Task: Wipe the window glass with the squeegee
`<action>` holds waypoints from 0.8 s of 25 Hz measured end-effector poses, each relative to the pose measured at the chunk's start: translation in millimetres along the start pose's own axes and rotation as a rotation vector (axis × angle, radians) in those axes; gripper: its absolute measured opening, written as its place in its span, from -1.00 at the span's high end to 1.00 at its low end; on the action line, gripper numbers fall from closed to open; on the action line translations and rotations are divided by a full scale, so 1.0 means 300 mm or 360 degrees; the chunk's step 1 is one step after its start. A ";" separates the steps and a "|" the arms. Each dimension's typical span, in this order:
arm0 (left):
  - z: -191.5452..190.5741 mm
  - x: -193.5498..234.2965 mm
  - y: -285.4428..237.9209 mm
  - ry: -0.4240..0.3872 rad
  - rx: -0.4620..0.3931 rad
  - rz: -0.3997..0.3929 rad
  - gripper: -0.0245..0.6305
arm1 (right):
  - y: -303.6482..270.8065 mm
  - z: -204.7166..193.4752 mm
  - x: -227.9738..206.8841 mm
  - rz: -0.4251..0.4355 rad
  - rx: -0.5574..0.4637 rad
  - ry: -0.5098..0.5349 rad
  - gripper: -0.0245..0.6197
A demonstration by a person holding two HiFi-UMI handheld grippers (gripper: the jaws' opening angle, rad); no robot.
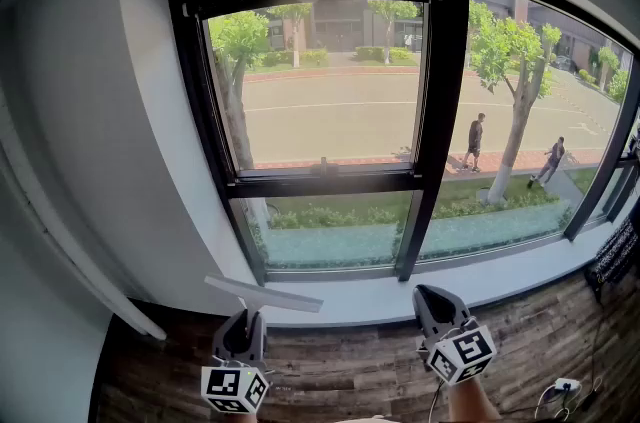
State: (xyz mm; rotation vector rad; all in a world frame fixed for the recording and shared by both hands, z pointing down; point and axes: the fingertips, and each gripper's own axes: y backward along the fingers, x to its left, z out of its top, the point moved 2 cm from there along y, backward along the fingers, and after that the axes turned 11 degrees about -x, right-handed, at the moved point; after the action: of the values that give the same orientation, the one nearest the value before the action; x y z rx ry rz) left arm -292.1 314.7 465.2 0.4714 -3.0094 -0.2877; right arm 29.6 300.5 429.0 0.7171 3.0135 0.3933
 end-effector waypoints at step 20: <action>-0.024 -0.101 0.000 -0.0009 0.0018 0.0095 0.65 | 0.016 -0.031 -0.060 0.0018 -0.0013 -0.0023 0.89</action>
State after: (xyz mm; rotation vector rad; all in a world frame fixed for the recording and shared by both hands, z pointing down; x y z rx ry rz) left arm -262.7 322.7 470.6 0.3811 -3.0258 -0.2685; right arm 47.1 294.2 438.6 0.7335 2.9942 0.3986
